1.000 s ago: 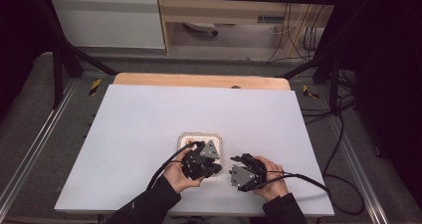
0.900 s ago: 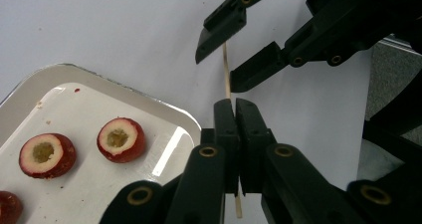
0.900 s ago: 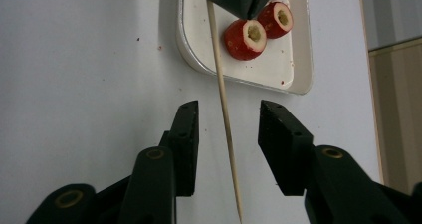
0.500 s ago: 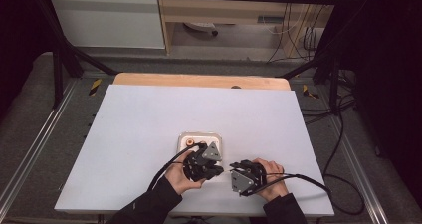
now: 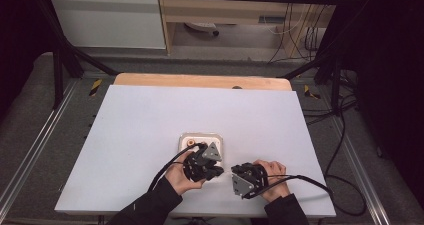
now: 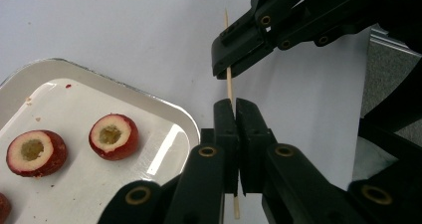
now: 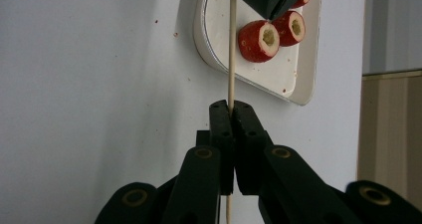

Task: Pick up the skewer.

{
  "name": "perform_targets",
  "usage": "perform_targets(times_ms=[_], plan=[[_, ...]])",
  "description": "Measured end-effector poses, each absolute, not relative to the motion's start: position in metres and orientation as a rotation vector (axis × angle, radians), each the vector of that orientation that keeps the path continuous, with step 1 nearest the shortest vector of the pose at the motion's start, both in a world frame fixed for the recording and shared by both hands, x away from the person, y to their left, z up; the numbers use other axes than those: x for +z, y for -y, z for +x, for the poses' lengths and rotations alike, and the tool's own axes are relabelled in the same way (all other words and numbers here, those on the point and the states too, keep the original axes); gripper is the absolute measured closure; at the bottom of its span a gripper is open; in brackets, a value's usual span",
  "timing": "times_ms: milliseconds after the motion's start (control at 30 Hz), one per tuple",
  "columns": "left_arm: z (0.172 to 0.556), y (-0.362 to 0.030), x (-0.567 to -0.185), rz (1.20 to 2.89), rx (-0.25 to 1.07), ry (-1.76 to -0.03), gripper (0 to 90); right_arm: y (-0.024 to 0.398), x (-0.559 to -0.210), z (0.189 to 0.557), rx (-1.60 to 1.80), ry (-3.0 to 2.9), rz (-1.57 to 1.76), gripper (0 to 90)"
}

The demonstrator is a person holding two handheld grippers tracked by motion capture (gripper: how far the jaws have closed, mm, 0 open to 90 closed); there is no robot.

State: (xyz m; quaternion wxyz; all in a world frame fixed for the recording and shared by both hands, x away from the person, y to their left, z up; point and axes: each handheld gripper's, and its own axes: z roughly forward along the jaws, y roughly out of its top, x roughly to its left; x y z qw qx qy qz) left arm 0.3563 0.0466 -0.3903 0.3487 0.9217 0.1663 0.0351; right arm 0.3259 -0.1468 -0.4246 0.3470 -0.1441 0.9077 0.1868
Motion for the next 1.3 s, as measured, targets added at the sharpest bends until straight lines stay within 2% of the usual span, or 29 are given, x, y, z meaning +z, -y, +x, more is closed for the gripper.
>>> perform_targets(times_ms=[33,133,167,333,500,767,833,1133,1200,1300], plan=[[0.357,-0.047,-0.390,2.392,0.089,-0.436,87.6,0.147,-0.424,0.326,0.479,-2.351,-0.381,88.9],[0.359,-0.048,-0.389,2.411,0.088,-0.464,78.8,0.146,-0.424,0.326,0.441,-2.343,-0.399,88.9],[0.360,-0.047,-0.389,2.426,0.074,-0.478,69.9,0.145,-0.423,0.326,0.407,-2.334,-0.422,88.9],[0.364,-0.043,-0.390,2.478,0.048,-0.525,66.1,0.139,-0.420,0.326,0.365,-2.311,-0.455,88.8],[0.367,-0.041,-0.393,2.533,0.031,-0.556,76.5,0.129,-0.417,0.327,0.283,-2.260,-0.539,88.8],[0.367,-0.038,-0.397,2.578,0.034,-0.561,82.4,0.122,-0.416,0.326,0.199,-2.249,-0.578,88.7],[0.366,-0.037,-0.397,2.585,0.046,-0.568,87.4,0.121,-0.416,0.327,0.196,-2.240,-0.601,88.8],[0.364,-0.037,-0.399,2.568,0.074,-0.600,88.6,0.120,-0.416,0.327,0.210,-2.226,-0.582,87.9],[0.364,-0.038,-0.398,2.559,0.091,-0.604,88.6,0.121,-0.414,0.327,0.224,-2.230,-0.553,85.0],[0.363,-0.043,-0.397,2.545,0.112,-0.610,88.7,0.124,-0.411,0.328,0.273,-2.265,-0.439,74.3]])
